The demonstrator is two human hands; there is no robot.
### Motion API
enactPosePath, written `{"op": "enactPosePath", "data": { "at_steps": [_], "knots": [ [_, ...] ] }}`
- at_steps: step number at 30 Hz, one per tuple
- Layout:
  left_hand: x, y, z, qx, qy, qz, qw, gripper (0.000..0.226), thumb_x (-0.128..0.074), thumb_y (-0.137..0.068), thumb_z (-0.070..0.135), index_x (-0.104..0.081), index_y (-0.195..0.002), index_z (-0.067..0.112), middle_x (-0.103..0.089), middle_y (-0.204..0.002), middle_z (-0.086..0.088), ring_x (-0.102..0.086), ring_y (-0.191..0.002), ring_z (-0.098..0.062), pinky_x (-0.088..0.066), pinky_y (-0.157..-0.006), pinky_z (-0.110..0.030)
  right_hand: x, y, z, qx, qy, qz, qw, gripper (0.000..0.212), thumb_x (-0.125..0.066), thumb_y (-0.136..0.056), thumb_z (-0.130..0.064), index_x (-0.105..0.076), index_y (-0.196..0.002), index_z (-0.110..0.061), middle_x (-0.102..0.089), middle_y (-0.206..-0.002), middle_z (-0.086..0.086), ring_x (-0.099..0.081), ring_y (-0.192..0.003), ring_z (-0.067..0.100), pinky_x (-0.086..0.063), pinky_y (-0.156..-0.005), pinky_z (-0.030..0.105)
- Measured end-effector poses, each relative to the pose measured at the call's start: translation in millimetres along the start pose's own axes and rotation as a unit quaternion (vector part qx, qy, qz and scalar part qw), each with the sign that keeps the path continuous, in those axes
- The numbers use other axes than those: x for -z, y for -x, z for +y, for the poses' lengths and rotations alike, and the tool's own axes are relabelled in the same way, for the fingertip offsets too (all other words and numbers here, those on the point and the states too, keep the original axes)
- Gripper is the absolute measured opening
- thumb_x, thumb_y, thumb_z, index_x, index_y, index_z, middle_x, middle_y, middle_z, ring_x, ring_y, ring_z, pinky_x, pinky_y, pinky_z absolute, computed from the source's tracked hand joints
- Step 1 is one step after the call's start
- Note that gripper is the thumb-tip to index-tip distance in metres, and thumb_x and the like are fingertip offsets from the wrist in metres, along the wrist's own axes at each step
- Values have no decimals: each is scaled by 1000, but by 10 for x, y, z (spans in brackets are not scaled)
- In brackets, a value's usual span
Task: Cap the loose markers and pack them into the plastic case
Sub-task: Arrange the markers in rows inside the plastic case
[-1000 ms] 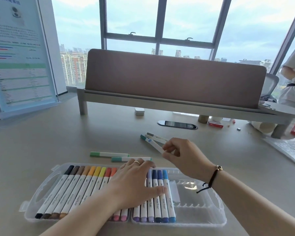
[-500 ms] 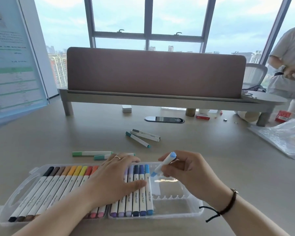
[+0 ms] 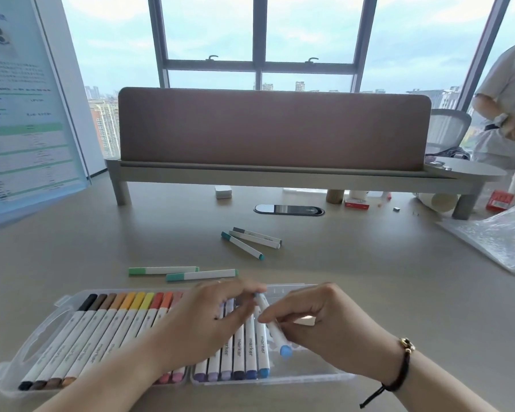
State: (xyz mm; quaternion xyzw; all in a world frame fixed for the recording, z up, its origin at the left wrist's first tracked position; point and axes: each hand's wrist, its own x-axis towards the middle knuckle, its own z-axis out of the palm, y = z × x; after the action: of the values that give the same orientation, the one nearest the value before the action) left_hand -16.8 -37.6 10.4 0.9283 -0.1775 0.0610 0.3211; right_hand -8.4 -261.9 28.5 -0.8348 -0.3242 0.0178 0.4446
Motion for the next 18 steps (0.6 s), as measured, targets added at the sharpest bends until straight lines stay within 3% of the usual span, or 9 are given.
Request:
{"op": "enactPosePath", "data": {
  "at_steps": [5, 9, 13, 18],
  "knots": [
    [-27, -9, -44, -5, 0, 11, 1000, 31, -53, -98, 43, -53, -126, 56, -56, -124, 39, -45, -116, 24, -36, -95, -7, -22, -5, 56, -51, 72, -27, 996, 34, -66, -86, -14, -77, -96, -44, -73, -81, -11, -59, -66, 20, -49, -66, 20],
    [-53, -23, -67, -9, -63, -21, 998, 38, -45, -97, 56, -39, -135, 61, -46, -135, 40, -38, -117, 26, -32, -90, -5, -19, -21, 46, -94, 57, -38, 993, 20, -69, -89, -24, -78, -98, -39, -69, -77, -8, -49, -55, -1, -37, -57, 8],
    [-80, -28, -61, -26, -105, -36, 993, 50, -41, -95, 65, -30, -143, 57, -35, -139, 41, -18, -112, 36, -24, -90, -4, -90, -21, 69, -109, 51, -44, 992, 17, -72, -87, -28, -78, -99, -39, -70, -81, -4, -50, -57, -1, -38, -58, 10],
    [-82, -35, -83, -12, -127, -24, 992, 59, -39, -91, 71, -30, -146, 51, -37, -146, 32, -23, -119, 21, -27, -99, -13, -110, -40, 116, -114, 52, -41, 991, 15, -73, -86, -31, -78, -99, -37, -71, -81, -5, -52, -60, -1, -41, -61, 12]
  ]
}}
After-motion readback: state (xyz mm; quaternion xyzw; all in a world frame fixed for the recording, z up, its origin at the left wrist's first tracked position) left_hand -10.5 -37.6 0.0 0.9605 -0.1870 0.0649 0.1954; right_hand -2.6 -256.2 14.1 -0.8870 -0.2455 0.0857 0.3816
